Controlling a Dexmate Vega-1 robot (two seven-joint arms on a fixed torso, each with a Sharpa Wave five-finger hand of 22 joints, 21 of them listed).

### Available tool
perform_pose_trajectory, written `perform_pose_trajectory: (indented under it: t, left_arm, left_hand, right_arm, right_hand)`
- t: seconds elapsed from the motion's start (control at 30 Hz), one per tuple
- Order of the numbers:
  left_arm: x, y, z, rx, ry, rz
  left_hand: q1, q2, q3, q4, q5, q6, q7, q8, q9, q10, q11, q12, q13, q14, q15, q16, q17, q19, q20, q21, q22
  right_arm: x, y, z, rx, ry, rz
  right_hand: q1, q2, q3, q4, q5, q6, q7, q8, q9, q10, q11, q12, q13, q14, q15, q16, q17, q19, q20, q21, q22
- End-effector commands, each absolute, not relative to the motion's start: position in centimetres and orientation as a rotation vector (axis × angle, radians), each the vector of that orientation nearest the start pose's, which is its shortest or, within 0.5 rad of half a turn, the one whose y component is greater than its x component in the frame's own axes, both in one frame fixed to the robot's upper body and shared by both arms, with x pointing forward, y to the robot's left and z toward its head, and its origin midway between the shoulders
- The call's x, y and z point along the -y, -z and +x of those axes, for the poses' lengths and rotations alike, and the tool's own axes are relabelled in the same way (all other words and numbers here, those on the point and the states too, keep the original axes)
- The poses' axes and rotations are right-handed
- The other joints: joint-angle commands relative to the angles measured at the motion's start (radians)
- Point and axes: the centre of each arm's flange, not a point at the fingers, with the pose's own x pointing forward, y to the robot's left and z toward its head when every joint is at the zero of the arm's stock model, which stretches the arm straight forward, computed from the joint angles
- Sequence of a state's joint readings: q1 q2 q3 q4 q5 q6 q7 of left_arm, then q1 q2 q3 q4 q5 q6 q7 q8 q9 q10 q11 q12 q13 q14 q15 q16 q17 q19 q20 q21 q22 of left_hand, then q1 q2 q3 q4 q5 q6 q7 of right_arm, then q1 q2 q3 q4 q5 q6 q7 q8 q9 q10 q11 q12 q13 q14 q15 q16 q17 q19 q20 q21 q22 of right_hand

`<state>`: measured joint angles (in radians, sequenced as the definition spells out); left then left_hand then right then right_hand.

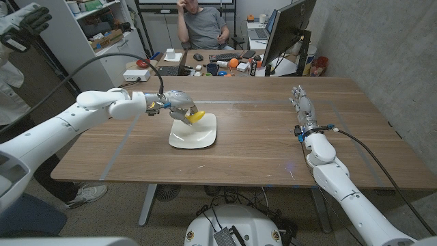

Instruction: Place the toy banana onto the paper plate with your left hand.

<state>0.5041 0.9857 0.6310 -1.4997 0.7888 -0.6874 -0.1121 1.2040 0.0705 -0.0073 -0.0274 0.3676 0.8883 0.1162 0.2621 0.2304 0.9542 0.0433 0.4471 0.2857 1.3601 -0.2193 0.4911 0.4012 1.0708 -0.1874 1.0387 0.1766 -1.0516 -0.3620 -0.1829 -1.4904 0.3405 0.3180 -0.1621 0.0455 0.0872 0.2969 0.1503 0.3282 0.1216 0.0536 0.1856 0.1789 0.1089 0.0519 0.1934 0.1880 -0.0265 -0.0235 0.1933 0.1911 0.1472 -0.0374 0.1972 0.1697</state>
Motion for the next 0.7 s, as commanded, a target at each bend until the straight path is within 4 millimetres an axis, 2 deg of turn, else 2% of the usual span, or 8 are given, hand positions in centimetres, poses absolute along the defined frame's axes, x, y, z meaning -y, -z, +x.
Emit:
perform_pose_trajectory:
  t: [0.03,0.33,0.47,0.7]
  left_arm:
    - [-26.4,-4.4,58.7,0.902,0.468,2.078]
    - [-26.5,-3.8,58.8,0.884,0.476,2.083]
    - [-26.4,-3.5,59.1,0.88,0.477,2.098]
    - [-26.3,-3.1,59.2,0.868,0.493,2.113]
  left_hand:
    - [0.021,0.063,0.04,0.048,0.003,0.087,-0.02,-0.004,0.004,0.174,-0.18,-0.002,0.003,-0.004,0.003,-0.007,0.005,-0.009,-0.011,-0.004,0.003]
    - [0.029,0.062,0.04,0.049,0.004,0.082,-0.026,-0.01,0.006,0.17,-0.174,-0.007,0.006,-0.008,0.002,-0.013,0.004,-0.016,-0.01,-0.009,0.002]
    - [0.032,0.061,0.04,0.05,0.004,0.082,-0.026,-0.011,0.008,0.169,-0.183,-0.01,0.005,-0.01,0.001,-0.015,0.004,-0.018,-0.01,-0.011,0.002]
    - [0.037,0.061,0.041,0.05,0.005,0.081,-0.031,-0.014,0.009,0.166,-0.183,-0.013,0.006,-0.013,0.001,-0.018,0.003,-0.022,-0.01,-0.014,0.001]
  right_arm:
    - [28.8,5.5,60.6,0.696,0.014,0.017]
    - [29.0,5.6,60.5,0.696,0.013,0.022]
    - [29.1,5.6,60.4,0.698,0.018,0.022]
    - [29.1,5.7,60.4,0.696,0.015,0.017]
  right_hand:
    - [0.01,0.04,0.006,-0.002,0.003,0.009,-0.004,0.007,0.004,0.009,0.004,0.006,0.004,0.001,-0.001,0.002,0.002,0.007,-0.031,0.004,0.004]
    - [0.01,0.04,0.006,-0.002,0.003,0.01,-0.004,0.007,0.004,0.011,0.004,0.007,0.004,0.002,0.0,0.002,0.002,0.008,-0.032,0.004,0.004]
    - [0.01,0.04,0.006,-0.002,0.003,0.01,-0.003,0.007,0.004,0.01,0.004,0.007,0.004,0.002,0.0,0.002,0.002,0.008,-0.032,0.004,0.004]
    - [0.01,0.04,0.006,-0.002,0.003,0.01,-0.003,0.007,0.004,0.012,0.004,0.007,0.004,0.003,0.0,0.002,0.002,0.008,-0.032,0.004,0.004]
